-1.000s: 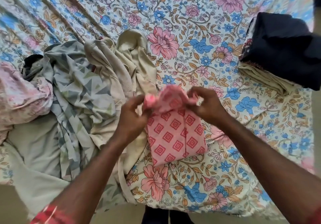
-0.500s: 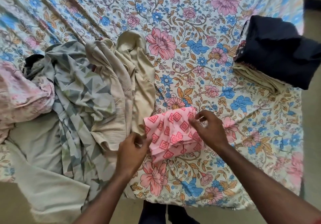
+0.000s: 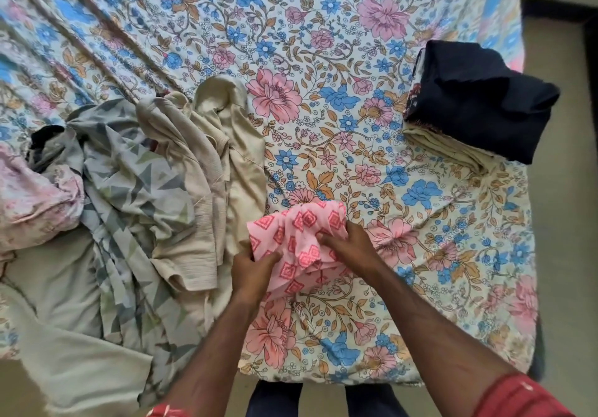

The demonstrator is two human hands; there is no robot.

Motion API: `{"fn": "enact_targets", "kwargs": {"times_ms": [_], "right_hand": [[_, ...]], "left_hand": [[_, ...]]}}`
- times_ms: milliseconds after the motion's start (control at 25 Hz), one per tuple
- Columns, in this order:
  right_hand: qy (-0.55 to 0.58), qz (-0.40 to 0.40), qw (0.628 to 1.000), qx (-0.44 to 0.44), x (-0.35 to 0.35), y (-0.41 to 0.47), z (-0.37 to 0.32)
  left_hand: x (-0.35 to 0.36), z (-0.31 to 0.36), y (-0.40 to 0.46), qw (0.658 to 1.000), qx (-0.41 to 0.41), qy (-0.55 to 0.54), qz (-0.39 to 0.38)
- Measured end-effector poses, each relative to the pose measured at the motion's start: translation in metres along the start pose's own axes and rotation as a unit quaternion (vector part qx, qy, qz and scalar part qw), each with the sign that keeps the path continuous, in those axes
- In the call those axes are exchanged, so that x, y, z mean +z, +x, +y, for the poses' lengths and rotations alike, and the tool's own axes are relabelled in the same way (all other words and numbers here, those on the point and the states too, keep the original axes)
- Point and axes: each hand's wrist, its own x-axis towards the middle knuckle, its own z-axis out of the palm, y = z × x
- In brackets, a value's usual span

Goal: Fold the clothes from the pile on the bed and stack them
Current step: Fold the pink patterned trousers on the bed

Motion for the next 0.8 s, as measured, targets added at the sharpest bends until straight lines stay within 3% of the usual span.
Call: {"fn": "enact_targets", "kwargs": {"times_ms": [160,320,600,720,800], "right_hand": [[0.015,0.044,0.994,-0.1,-0.043,0.001,-0.008],[0.029,0.154,0.979,-0.133,-0.132,0.009,-0.039],[0.058,0.347,0.908,-0.227,-0.309,0.033,-0.125],[-0.006,0.391,0.902,-0.181,-0.354,0.057,-0.136],[-0.134,0.387,0.906,-0.103,-0.369,0.071,-0.128]], "left_hand": [[0.024,0.04,-0.011,0.993,0.099,-0.024,-0.067],[0.108,0.111,-0.021,0.977,0.169,-0.002,-0.128],[0.276,0.255,-0.018,0.94,0.274,0.028,-0.2],[0.322,0.289,-0.006,0.928,0.308,0.089,-0.19],[0.341,0.291,0.003,0.913,0.315,0.181,-0.184]]}}
